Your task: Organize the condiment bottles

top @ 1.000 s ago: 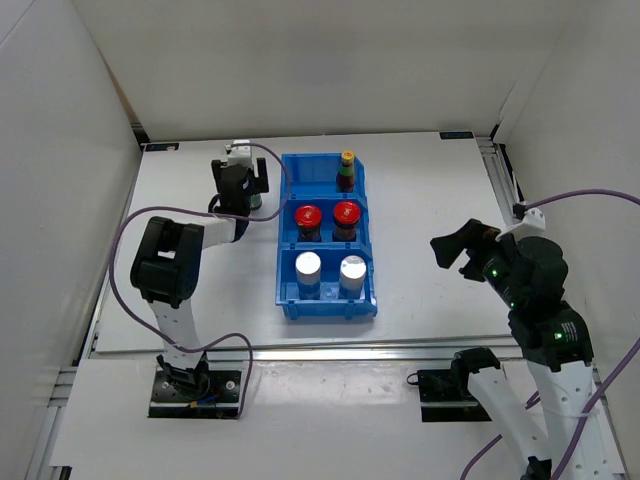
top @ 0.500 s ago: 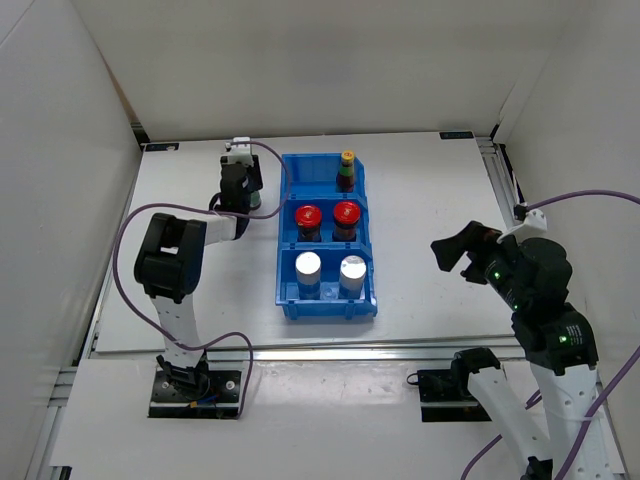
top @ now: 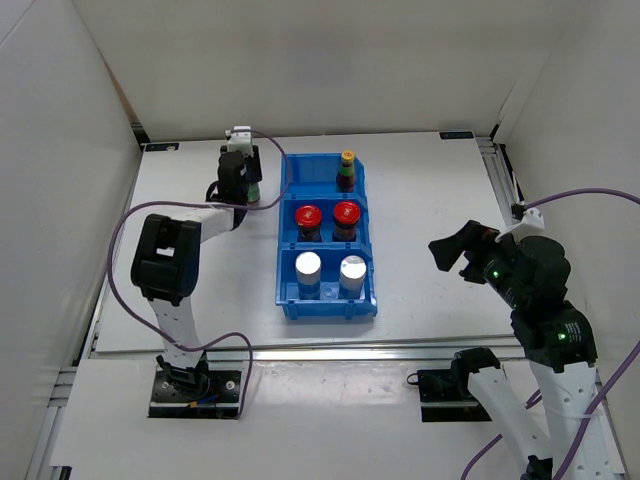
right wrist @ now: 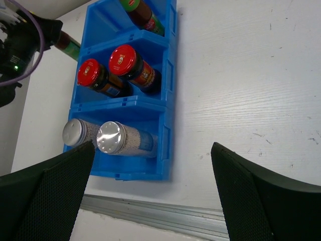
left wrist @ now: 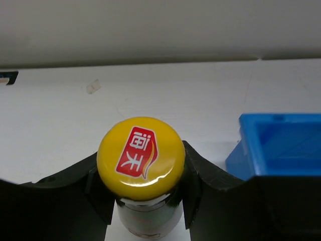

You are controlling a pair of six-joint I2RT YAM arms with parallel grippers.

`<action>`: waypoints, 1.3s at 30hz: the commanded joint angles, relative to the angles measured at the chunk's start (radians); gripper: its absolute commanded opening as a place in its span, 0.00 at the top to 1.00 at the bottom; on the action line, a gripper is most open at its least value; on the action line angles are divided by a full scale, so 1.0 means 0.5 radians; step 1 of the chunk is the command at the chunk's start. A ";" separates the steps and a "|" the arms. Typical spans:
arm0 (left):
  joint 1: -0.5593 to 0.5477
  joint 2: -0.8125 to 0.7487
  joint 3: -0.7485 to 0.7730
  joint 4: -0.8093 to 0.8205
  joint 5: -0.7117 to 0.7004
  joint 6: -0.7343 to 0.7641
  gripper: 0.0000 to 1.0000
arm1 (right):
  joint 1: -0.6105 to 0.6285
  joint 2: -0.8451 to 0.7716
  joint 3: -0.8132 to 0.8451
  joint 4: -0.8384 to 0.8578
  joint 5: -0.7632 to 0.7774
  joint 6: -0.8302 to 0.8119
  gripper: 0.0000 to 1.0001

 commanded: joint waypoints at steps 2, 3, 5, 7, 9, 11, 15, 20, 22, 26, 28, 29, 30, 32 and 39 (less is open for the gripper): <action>0.009 -0.328 0.352 -0.057 0.143 -0.117 0.89 | -0.007 -0.036 0.031 0.014 -0.032 -0.002 0.00; -0.010 -0.346 0.377 -0.079 0.143 -0.117 0.89 | -0.007 -0.036 0.030 0.014 -0.032 -0.002 0.00; -0.034 -0.365 0.463 -0.143 0.143 -0.135 0.89 | -0.007 -0.054 0.030 -0.005 -0.032 -0.002 0.00; -0.053 -0.386 0.542 -0.165 0.143 -0.135 0.89 | -0.007 -0.054 0.030 -0.005 -0.032 -0.002 0.00; -0.074 -0.386 0.588 -0.207 0.143 -0.135 0.89 | -0.007 -0.072 0.009 -0.005 -0.032 -0.002 0.00; -0.096 -0.386 0.659 -0.232 0.143 -0.108 0.89 | -0.007 -0.073 0.009 -0.005 -0.032 -0.002 0.00; -0.135 -0.386 0.742 -0.254 0.272 -0.178 0.89 | -0.007 -0.073 -0.010 -0.005 -0.050 -0.002 0.00; -0.233 -0.325 0.800 -0.254 0.441 -0.246 0.89 | -0.007 -0.073 -0.028 -0.005 -0.050 -0.002 0.00; -0.258 -0.304 0.800 -0.254 0.493 -0.246 0.89 | -0.007 -0.073 -0.028 -0.005 -0.050 -0.002 0.00; -0.332 -0.236 0.776 -0.254 0.493 -0.246 0.89 | -0.007 -0.091 -0.028 -0.005 -0.032 -0.002 0.00; -0.359 -0.215 0.748 -0.205 0.493 -0.246 0.89 | -0.007 -0.091 -0.028 -0.023 -0.032 -0.020 0.00; -0.360 -0.193 0.727 -0.205 0.493 -0.246 0.89 | -0.007 -0.091 -0.028 -0.023 -0.032 -0.021 0.00; -0.378 -0.193 0.699 -0.205 0.472 -0.246 0.89 | -0.007 -0.091 -0.028 -0.023 -0.032 -0.021 0.00; -0.378 -0.150 0.663 -0.165 0.472 -0.267 0.89 | -0.007 -0.091 -0.028 -0.023 -0.013 -0.021 0.00; -0.378 -0.018 0.491 0.013 0.472 -0.286 0.89 | -0.007 -0.091 -0.010 -0.042 -0.013 -0.057 0.00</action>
